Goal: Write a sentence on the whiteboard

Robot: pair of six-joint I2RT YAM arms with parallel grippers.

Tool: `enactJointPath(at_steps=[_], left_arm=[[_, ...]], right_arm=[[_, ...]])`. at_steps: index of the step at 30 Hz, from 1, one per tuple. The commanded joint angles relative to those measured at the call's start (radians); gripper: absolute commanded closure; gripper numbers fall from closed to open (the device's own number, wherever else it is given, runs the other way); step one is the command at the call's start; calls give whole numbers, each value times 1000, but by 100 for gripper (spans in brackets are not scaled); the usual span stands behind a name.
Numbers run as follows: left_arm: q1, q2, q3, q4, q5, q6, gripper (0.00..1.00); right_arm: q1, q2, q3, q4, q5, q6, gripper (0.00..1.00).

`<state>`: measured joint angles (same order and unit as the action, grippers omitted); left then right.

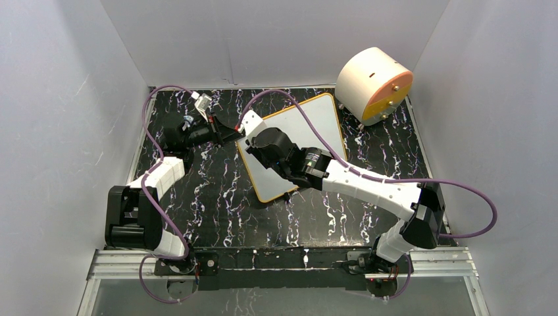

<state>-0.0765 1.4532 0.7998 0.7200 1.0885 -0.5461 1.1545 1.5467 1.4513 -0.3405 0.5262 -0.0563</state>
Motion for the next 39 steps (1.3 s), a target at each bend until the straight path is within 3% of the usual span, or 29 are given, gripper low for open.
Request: enactJointPath(at_steps=[1,39], left_arm=[[-26,26,0,-84,41,27,100],[-37,29,9,-114,39,46,100]], right_arm=[[6,3,54,58,22,8,100],[6,52,52,62,51,3,100]])
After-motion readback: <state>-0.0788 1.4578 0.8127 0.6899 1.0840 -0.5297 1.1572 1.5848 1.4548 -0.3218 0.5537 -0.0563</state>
